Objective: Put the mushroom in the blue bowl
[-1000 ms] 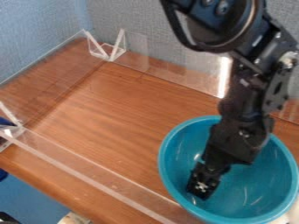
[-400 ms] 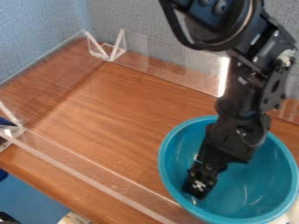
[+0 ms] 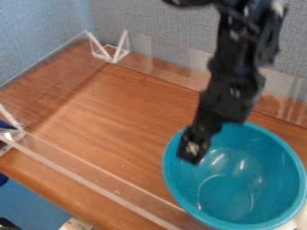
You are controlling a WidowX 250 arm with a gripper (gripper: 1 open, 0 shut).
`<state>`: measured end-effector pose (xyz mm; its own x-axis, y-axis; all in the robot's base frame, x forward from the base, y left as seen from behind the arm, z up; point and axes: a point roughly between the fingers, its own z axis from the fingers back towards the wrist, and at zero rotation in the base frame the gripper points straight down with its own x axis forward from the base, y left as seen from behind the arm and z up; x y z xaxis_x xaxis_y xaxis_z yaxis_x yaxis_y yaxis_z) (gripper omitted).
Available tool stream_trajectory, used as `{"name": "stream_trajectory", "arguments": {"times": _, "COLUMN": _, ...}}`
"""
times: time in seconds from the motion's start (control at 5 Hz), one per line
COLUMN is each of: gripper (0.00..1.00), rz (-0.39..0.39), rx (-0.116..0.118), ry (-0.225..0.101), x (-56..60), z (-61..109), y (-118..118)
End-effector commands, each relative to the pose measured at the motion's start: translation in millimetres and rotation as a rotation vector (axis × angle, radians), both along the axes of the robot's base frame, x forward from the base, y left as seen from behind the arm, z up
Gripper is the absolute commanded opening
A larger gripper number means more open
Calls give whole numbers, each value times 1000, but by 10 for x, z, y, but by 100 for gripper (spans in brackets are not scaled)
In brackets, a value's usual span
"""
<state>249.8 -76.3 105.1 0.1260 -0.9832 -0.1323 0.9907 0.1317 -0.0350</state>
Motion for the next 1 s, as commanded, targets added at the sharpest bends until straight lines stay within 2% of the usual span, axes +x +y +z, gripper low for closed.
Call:
{"name": "stream_trajectory", "arguments": {"times": 0.0, "gripper": 100, "rz": -6, "rx": -24, "ry": -68, "x": 88, "z": 211, "y": -36}}
{"name": "stream_trajectory", "arguments": {"times": 0.4, "gripper": 100, "rz": -13, "rx": -25, "ry": -73, "x": 115, "z": 310, "y": -90}}
{"name": "stream_trajectory", "arguments": {"times": 0.8, "gripper": 100, "rz": 113, "rx": -22, "ry": -83, "x": 237, "z": 131, "y": -188}}
